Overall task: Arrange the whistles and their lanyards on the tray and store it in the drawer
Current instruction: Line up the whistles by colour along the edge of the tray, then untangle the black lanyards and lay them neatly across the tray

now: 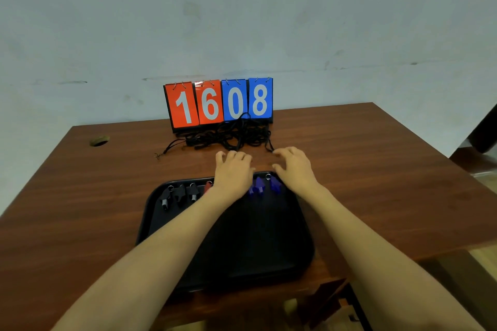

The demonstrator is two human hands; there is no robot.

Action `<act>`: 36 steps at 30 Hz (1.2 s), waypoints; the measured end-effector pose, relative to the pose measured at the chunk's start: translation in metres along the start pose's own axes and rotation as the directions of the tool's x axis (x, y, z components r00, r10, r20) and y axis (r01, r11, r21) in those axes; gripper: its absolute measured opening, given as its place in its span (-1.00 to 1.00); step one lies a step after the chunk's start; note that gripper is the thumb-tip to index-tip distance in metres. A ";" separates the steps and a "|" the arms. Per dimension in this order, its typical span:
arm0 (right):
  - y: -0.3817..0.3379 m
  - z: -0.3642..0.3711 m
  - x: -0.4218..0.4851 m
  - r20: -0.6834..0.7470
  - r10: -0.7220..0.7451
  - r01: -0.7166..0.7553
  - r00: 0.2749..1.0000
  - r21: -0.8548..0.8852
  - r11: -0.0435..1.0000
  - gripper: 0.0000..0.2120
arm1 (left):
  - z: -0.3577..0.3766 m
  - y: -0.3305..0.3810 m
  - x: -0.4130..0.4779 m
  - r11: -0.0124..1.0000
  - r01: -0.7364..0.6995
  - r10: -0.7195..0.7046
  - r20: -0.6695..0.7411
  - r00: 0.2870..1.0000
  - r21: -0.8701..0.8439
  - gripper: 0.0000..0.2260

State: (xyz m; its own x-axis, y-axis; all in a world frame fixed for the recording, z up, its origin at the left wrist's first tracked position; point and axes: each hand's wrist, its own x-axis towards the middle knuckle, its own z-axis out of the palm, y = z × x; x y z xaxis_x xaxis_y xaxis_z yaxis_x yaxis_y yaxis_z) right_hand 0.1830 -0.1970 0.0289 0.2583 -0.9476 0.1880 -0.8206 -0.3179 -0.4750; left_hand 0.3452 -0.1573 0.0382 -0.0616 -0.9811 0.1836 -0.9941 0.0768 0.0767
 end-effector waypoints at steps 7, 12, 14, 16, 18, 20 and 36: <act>-0.034 0.012 0.085 0.160 -0.060 0.073 0.985 -0.073 0.995 -0.55 | -0.006 -0.058 0.058 0.990 0.141 -0.139 0.133 0.981 -0.006 -0.65; -0.035 0.045 0.149 0.213 -0.064 0.090 0.975 -0.114 0.989 -0.57 | 0.017 -0.084 0.104 0.973 0.216 -0.192 0.239 0.952 -0.077 -0.63; -0.035 0.056 0.172 0.201 -0.086 0.112 0.976 -0.120 0.986 -0.55 | 0.026 -0.089 0.123 0.973 0.211 -0.185 0.236 0.954 -0.090 -0.59; -0.035 0.066 0.190 0.202 -0.127 0.165 0.971 -0.183 0.969 -0.57 | 0.036 -0.091 0.138 0.968 0.224 -0.194 0.230 0.954 -0.111 -0.57; -0.031 0.077 0.200 0.225 -0.134 0.195 0.965 -0.275 0.941 -0.64 | 0.047 -0.092 0.145 0.970 0.222 -0.187 0.271 0.944 -0.104 -0.58; -0.026 0.085 0.204 0.229 -0.113 0.184 0.967 -0.317 0.931 -0.76 | 0.057 -0.093 0.144 0.974 0.204 -0.157 0.346 0.925 -0.102 -0.60; -0.099 -0.068 0.190 0.022 -0.136 0.072 0.991 0.759 0.647 -0.83 | -0.057 -0.077 0.143 0.652 0.237 -0.255 0.086 0.963 -0.721 -0.85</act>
State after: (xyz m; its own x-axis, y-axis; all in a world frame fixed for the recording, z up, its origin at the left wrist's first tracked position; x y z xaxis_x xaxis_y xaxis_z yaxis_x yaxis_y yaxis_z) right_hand 0.2792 -0.3434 0.1701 0.3784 -0.8962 0.2317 -0.1253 -0.2976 -0.9464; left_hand 0.4183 -0.2935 0.1144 0.1860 -0.9798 0.0730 -0.5980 -0.0540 0.7996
